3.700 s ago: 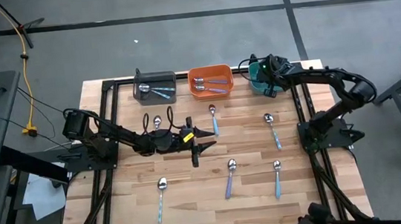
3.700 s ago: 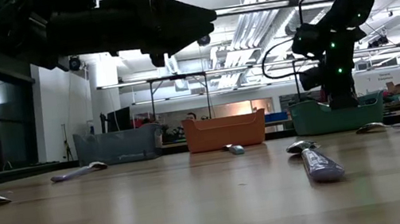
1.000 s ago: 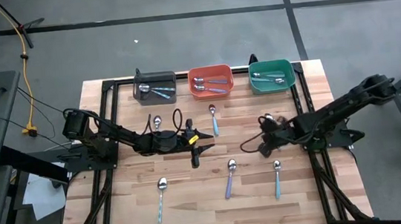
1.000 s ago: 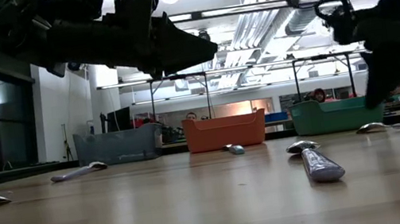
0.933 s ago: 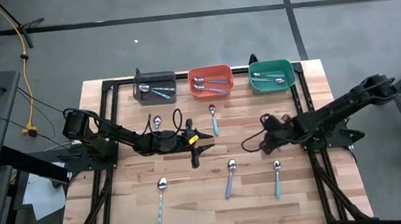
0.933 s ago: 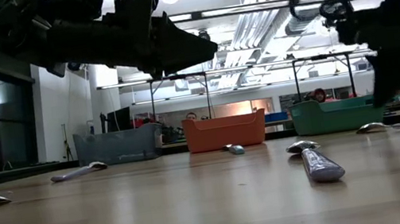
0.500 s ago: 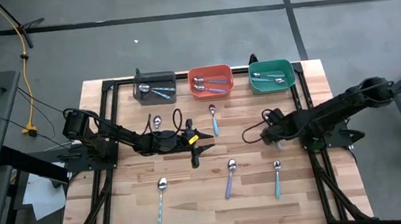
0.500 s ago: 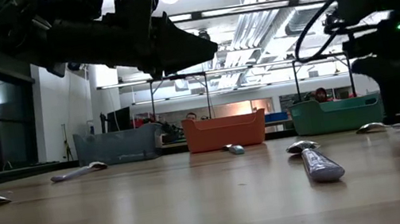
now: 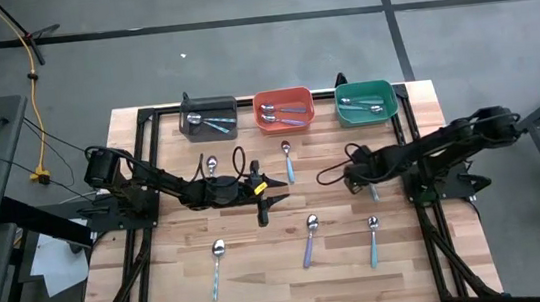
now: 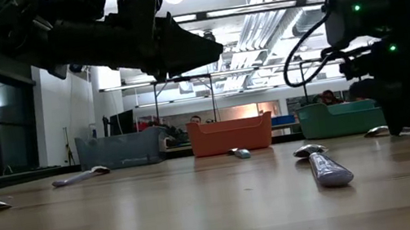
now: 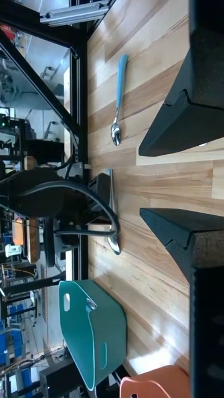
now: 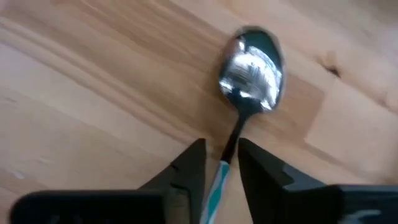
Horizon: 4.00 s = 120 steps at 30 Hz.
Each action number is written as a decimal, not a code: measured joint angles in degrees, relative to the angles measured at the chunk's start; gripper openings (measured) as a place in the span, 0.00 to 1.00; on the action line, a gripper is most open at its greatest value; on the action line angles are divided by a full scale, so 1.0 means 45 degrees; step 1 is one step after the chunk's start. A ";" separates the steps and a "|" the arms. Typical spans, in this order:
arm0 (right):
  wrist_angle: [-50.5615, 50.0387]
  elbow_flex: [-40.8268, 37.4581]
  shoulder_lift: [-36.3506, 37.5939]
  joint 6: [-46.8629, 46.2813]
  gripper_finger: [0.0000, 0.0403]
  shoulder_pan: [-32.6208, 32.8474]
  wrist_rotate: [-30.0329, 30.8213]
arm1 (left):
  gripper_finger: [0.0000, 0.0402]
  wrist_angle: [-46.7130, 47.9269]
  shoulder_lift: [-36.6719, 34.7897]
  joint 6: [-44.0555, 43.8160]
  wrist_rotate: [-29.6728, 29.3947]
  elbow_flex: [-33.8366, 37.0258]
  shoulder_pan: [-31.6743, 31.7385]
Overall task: Sort silverware by color (type)
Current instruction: Put the blue patterned spoon into the black bin
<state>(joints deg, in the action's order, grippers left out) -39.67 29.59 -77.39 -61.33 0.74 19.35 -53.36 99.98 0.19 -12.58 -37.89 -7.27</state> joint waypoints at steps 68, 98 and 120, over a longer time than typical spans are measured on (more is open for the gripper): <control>2.0675 -0.0041 0.0530 1.3307 0.00 0.1460 -0.2556 | 0.04 -0.2062 0.0767 -0.0032 0.2708 -0.2603 0.0901; 1.9106 -0.0041 0.0652 1.3734 0.39 0.1451 0.2359 | 0.03 -0.2601 -0.2888 -0.5855 -0.3263 0.2263 0.4647; 1.9067 -0.0041 0.0652 1.3683 0.39 0.1421 0.2327 | 0.03 -0.4410 -0.2137 -1.1283 -0.2592 0.5304 0.9823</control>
<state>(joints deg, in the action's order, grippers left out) 46.13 29.41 -74.46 0.24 7.14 29.82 -73.21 90.37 -50.58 -24.24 -14.02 36.94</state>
